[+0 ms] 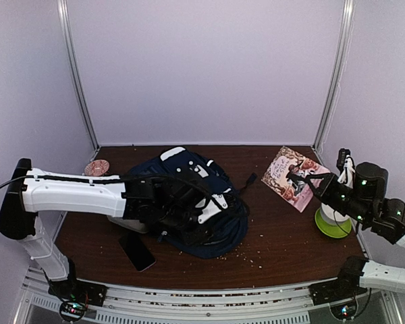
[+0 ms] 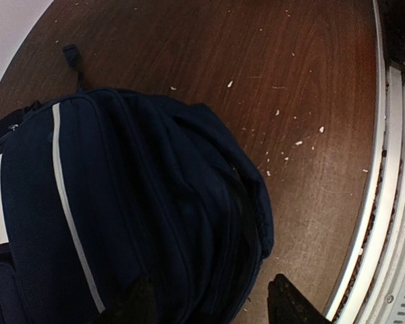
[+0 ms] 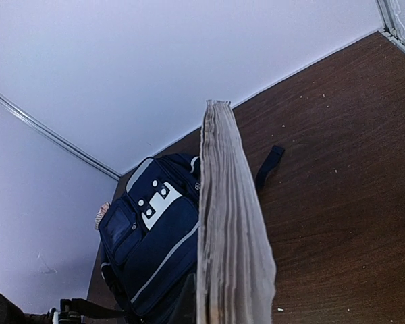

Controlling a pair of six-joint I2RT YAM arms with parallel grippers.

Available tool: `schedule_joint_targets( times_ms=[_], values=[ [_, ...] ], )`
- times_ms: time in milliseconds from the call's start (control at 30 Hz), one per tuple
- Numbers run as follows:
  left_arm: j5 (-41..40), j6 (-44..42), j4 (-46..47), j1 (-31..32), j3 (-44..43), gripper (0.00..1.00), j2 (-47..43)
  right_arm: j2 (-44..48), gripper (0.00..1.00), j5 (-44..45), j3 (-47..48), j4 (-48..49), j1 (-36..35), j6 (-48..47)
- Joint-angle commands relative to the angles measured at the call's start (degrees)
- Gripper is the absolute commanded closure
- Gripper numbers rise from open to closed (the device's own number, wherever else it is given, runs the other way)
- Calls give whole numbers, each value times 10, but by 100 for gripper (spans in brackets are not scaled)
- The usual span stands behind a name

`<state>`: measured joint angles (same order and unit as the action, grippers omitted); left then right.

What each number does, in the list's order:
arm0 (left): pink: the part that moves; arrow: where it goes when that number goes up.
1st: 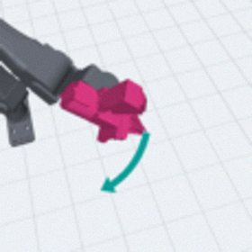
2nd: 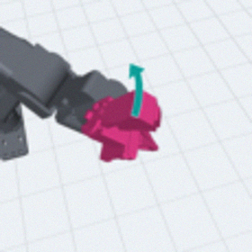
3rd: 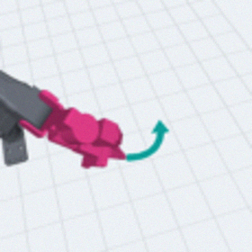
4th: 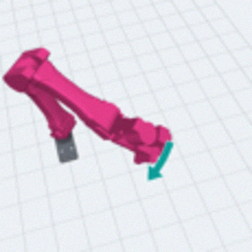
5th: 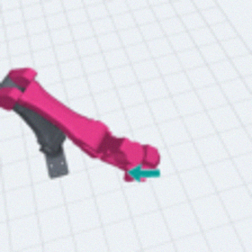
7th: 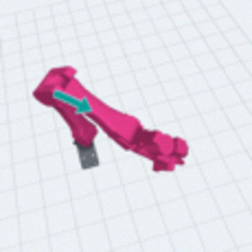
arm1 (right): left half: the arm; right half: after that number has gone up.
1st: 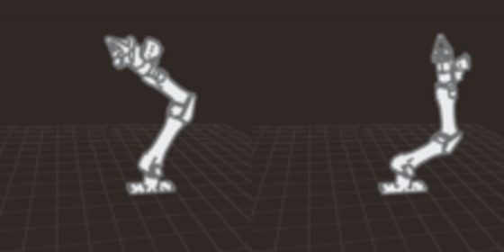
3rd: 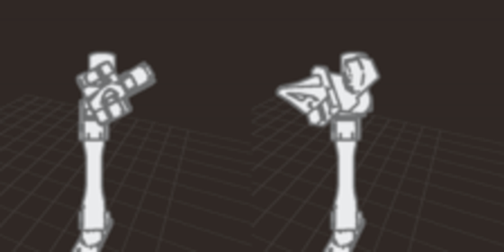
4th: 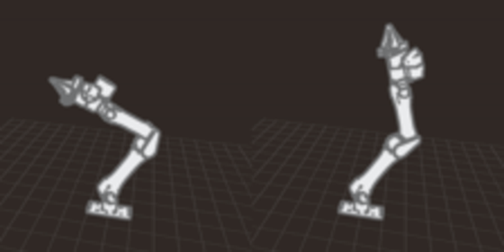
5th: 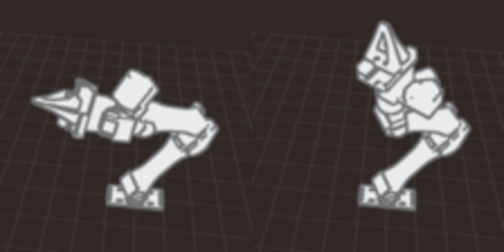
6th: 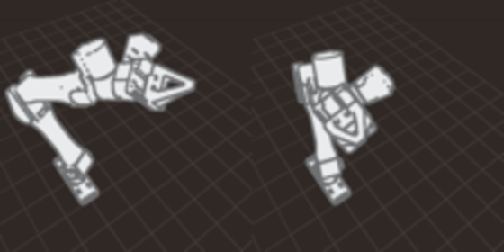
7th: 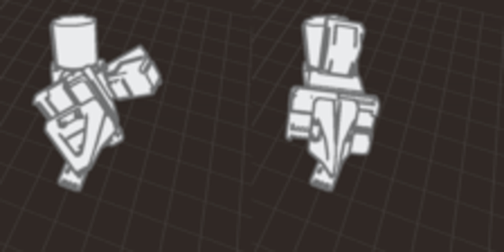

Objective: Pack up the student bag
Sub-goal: Place the book in the student bag.

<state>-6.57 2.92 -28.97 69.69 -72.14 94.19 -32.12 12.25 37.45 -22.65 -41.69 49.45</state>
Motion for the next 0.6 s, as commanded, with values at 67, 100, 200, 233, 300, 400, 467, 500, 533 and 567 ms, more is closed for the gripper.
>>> schedule_joint_targets(
  times_ms=[67, 100, 200, 233, 300, 400, 467, 500, 533, 567],
  values=[
    [23, 35, -20, -2, -68, 39, 73, 8, 100, -1, 3, 7, 4, 0],
    [9, 38, -24, -3, -75, 37, 87, 8, 100, -2, 3, 7, 3, 0],
    [-16, 41, -27, -8, -90, 35, 109, 12, 100, -3, 3, 5, 4, 0],
    [-21, 41, -27, -11, -94, 35, 114, 14, 100, -3, 2, 4, 4, 1],
    [-31, 41, -27, -15, -101, 35, 122, 17, 100, -2, -1, 4, 4, 2],
    [-57, 43, -37, -22, -117, 35, 140, 21, 100, -3, -4, 6, 4, 4],
    [-65, 45, -45, -28, -123, 35, 156, 22, 100, -3, -4, 7, 4, 5],
    [-66, 46, -46, -29, -124, 35, 160, 23, 100, -2, -4, 8, 4, 5],
    [-71, 47, -45, -31, -125, 36, 165, 23, 100, -2, -5, 8, 4, 5],
    [-75, 47, -46, -32, -126, 36, 168, 23, 100, -3, -5, 8, 4, 5]
  ],
)
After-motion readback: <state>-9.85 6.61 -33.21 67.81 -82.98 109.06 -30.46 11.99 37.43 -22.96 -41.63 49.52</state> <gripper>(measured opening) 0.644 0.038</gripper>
